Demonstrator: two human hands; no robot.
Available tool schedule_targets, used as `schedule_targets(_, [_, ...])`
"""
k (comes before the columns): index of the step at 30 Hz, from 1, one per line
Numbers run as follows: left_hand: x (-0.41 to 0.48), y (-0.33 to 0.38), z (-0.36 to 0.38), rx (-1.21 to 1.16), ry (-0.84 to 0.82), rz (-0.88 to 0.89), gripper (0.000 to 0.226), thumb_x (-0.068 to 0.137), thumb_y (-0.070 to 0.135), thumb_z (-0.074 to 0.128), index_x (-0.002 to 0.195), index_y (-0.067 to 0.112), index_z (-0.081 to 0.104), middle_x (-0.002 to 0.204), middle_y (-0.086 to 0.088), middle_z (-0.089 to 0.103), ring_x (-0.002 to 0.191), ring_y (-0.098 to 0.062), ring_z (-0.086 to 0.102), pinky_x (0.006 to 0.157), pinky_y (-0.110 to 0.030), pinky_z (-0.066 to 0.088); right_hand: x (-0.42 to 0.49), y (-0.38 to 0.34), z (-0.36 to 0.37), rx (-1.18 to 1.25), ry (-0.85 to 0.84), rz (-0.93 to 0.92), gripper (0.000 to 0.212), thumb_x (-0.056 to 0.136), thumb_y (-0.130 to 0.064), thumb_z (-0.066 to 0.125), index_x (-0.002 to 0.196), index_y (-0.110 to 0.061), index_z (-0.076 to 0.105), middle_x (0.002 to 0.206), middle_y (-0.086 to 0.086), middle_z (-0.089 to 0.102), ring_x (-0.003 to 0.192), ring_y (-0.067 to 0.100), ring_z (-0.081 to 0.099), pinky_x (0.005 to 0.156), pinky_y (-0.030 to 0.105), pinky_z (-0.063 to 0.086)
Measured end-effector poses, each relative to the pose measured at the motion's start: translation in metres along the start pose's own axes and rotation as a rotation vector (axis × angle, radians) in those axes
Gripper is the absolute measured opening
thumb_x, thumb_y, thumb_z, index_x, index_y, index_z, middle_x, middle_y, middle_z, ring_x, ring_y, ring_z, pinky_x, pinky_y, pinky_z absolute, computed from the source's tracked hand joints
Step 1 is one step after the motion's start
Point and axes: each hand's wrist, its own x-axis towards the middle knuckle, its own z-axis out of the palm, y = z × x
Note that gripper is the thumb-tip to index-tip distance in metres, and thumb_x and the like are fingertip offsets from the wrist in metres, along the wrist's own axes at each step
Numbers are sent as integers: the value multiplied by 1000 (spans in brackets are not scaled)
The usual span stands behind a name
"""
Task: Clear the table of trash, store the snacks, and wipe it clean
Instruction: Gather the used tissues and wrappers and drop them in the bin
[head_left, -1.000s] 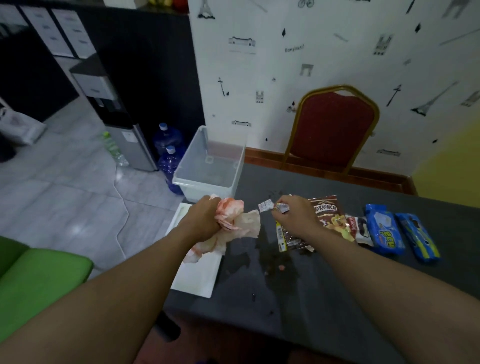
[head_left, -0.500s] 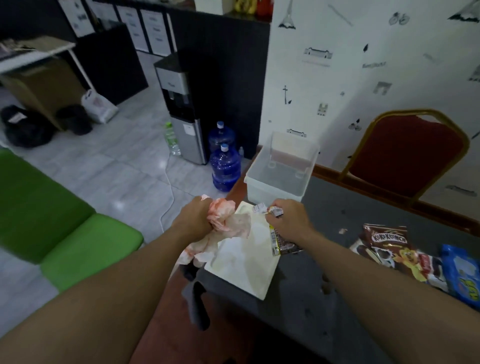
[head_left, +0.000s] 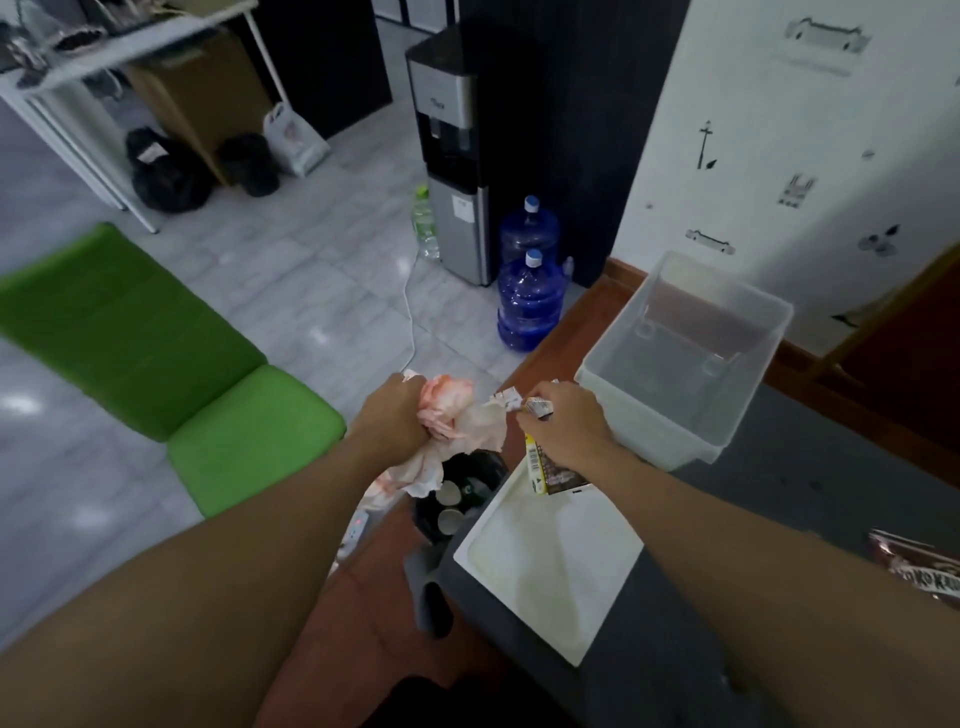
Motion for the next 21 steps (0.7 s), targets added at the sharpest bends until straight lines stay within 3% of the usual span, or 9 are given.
schedule_targets(9, [59,-34,32,-19,-59,-14,23,86,25,67,95,10,53,102,-15,52,88,-36,56,67,-33,35,58,4,35,-44,-38,1,28,88,-38,70,108,-18,70,104,5,69,98,24,62,79,29,45])
schedule_targets(15, [111,-69,64,-68,-127,-18,18,84,18,64,92,14,48,100,-13,49,87,-36,55,67,-35,35,105,3,78,-5,-61,73,21,87,-35,71,95,-16,69,93,7,68,88,25,63,69,28,41])
schedule_targets(21, [160,-104,123,-71,-209,-32,30,80,15,65,106,6,54,107,-18,51,95,-41,56,75,-42,43,152,16,137,-52,-55,171,20,88,-37,70,97,-19,69,96,7,65,86,25,63,69,30,47])
